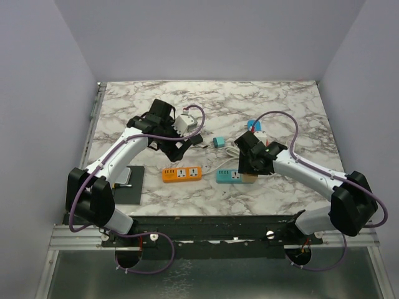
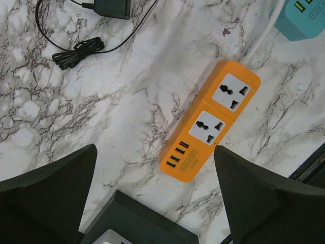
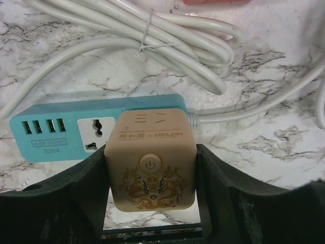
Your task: Insert the plug
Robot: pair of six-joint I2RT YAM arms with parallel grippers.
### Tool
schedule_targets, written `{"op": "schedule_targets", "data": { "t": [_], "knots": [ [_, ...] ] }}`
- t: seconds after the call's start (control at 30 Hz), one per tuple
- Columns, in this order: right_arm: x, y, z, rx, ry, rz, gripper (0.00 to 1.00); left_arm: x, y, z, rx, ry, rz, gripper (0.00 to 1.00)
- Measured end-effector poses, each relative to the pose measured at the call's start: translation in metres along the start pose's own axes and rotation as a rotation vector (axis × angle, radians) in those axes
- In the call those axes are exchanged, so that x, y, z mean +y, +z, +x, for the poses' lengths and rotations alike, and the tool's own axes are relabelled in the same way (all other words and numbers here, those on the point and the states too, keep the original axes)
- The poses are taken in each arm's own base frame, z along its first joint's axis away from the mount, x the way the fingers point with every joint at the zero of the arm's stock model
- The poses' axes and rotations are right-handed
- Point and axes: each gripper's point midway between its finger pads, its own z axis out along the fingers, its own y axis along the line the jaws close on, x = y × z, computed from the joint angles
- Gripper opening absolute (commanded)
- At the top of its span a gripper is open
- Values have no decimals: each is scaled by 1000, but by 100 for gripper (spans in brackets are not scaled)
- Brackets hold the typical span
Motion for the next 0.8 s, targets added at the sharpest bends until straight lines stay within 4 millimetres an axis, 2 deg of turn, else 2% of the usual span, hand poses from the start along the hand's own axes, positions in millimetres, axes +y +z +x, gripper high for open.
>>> {"op": "schedule_targets", "data": {
  "t": [0.33,0.37,0.4,0.43,0.47,0.53,0.57,0.63,0.7,0.8],
  "knots": [
    [-1,5,2,-44,31,-27,2,3,-3,-6,-14,18,-10,99],
    [-1,5,1,-47,31,-28,11,4,-4,-8,-18,19,-12,99],
    [-1,6,1,-47,31,-28,27,4,-4,-9,-21,20,-13,99],
    [-1,6,1,-48,31,-27,47,4,-5,-10,-25,22,-16,99],
    [-1,6,1,-48,31,-27,61,5,-5,-11,-26,22,-18,99],
    [0,5,0,-48,31,-28,80,5,-6,-12,-31,24,-22,99],
    [2,3,-2,-50,38,-37,87,5,-7,-12,-32,25,-23,99],
    [1,6,15,20,32,-32,98,6,-8,-13,-35,26,-28,99],
    [-4,9,33,97,8,2,100,7,-10,-14,-40,28,-35,99],
    [-8,-1,36,132,-6,22,100,7,-12,-15,-46,31,-42,99]
  ]
}}
